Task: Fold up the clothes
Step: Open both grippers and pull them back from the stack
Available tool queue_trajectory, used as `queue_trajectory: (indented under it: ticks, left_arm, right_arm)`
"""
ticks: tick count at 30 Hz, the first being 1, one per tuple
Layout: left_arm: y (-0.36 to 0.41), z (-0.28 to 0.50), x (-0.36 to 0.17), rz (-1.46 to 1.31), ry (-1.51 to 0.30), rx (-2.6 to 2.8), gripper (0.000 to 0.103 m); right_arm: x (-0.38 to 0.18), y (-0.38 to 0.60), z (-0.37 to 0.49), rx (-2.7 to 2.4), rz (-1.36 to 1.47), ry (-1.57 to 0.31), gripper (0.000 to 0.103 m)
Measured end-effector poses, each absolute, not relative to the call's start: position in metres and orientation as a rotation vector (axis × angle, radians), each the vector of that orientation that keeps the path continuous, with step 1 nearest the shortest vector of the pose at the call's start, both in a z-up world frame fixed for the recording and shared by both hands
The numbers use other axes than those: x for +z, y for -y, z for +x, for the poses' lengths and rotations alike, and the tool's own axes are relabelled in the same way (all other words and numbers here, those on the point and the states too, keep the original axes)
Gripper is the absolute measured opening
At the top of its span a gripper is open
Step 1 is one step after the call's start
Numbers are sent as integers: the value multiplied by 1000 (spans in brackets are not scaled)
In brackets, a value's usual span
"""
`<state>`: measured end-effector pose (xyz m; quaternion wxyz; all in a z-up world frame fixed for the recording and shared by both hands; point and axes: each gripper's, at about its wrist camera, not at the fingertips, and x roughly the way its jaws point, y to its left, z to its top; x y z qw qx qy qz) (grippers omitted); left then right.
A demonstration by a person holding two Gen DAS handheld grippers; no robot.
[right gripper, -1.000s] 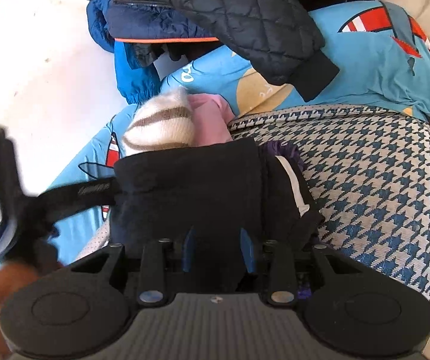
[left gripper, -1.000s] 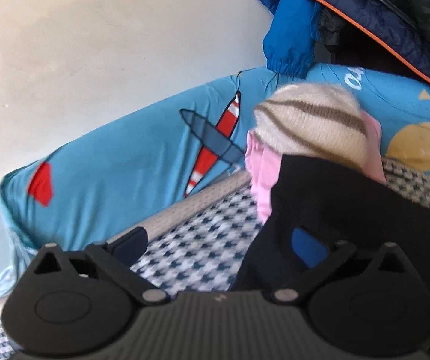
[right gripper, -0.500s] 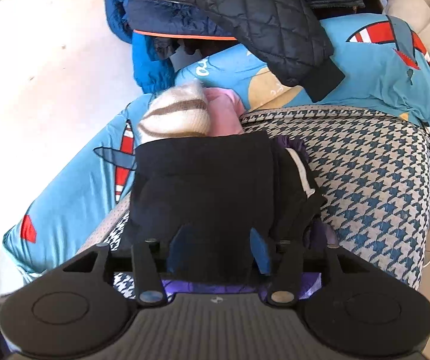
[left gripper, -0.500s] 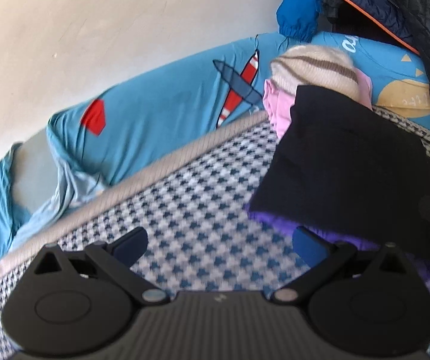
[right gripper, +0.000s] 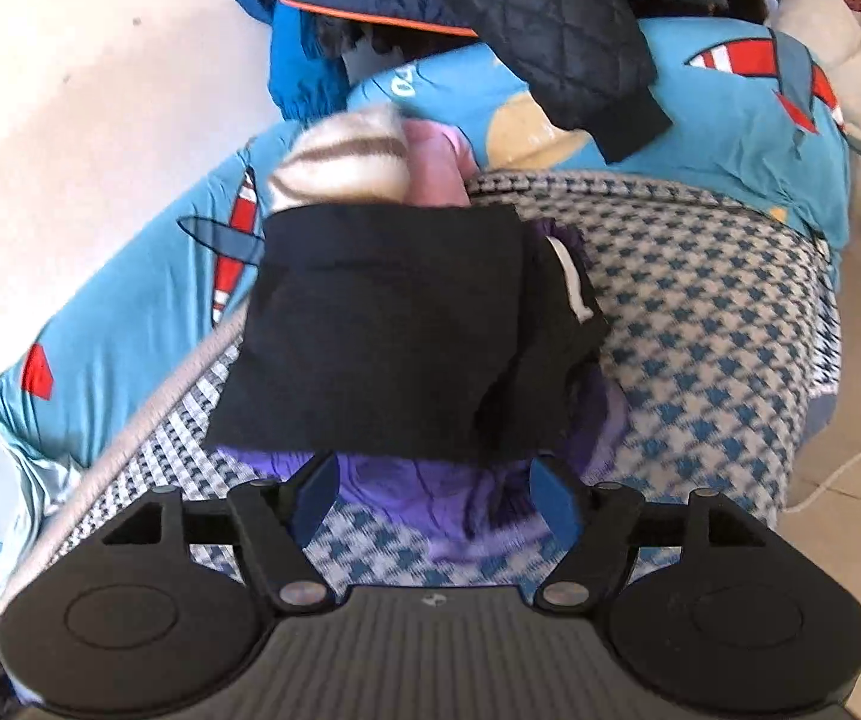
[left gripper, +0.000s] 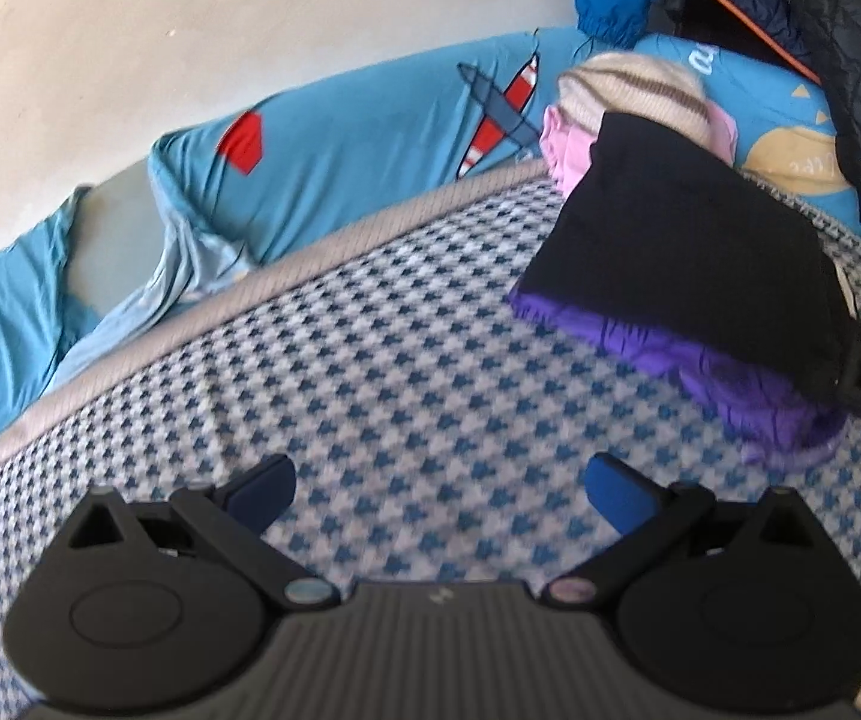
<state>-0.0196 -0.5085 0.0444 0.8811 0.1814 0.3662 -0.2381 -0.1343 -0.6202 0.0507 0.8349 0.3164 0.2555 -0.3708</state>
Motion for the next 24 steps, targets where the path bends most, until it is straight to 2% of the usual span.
queue_trajectory:
  ticks: [24]
  left_arm:
    - [452, -57, 24, 338, -834, -460, 103]
  right_arm:
    - [49, 573, -160, -809, 591, -670, 76]
